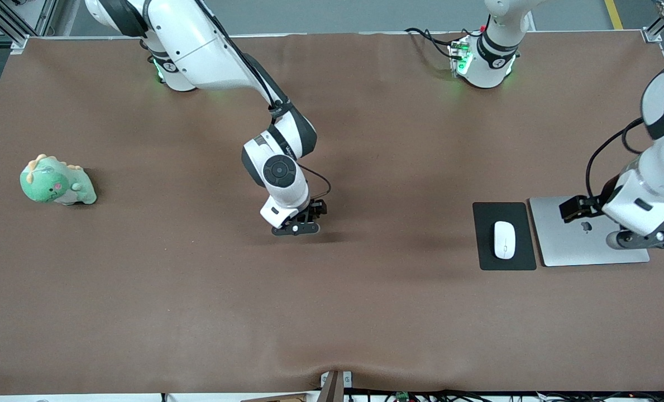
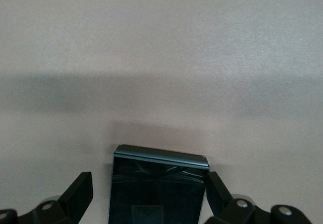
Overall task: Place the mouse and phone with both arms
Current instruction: 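Raise the left gripper away from the mouse pad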
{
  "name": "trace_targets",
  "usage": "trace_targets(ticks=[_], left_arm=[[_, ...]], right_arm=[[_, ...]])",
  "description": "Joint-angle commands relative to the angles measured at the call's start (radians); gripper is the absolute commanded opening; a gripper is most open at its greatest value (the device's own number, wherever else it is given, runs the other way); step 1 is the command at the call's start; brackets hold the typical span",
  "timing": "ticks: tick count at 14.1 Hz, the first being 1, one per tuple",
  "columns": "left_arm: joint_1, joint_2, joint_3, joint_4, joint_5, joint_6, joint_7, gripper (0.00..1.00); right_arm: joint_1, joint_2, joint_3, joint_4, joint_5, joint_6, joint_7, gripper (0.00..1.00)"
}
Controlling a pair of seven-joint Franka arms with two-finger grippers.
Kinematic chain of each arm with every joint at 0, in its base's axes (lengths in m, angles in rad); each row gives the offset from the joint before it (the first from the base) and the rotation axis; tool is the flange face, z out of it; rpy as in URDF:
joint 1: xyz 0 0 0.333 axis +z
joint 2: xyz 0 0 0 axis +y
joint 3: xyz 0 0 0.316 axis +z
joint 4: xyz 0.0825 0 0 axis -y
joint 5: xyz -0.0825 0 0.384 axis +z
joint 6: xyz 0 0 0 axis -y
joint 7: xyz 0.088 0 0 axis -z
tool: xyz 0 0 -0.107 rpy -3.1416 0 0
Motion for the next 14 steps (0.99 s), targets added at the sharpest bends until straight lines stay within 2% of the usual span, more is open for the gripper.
trace_targets(ticks=[1,3,4,7,8,11,14], left_arm=[[0.009,-0.051,-0.011,0.028,-0.055,-0.052,0.013,1.00],[-0.002,-0.118,0.020,0.018,-0.119,-0.078,0.035,1.00],[-0.031,-0.152,0.060,0.011,-0.129,-0.093,0.052,1.00],[-0.164,-0.215,0.236,-0.003,-0.224,-0.136,0.063,1.00],[-0.187,-0.246,0.268,-0.024,-0.253,-0.139,0.063,1.00],[-0.252,-0.336,0.331,-0.118,-0.298,-0.138,0.063,1.00],[-0.301,-0.379,0.376,-0.167,-0.315,-0.134,0.062,1.00]], right_arm=[[0.005,0.009,0.001,0.014,-0.013,-0.001,0.116,1.00],[0.009,0.009,0.001,0.014,-0.018,-0.001,0.130,1.00],[0.004,0.008,0.001,0.014,-0.018,-0.004,0.130,1.00],[-0.002,0.003,0.000,0.014,-0.016,-0.010,0.132,1.00],[-0.002,0.001,-0.002,0.014,-0.016,-0.010,0.141,1.00],[-0.002,-0.005,-0.002,0.011,-0.016,-0.010,0.168,1.00],[-0.002,0.000,-0.003,0.006,-0.016,-0.010,0.173,1.00]])
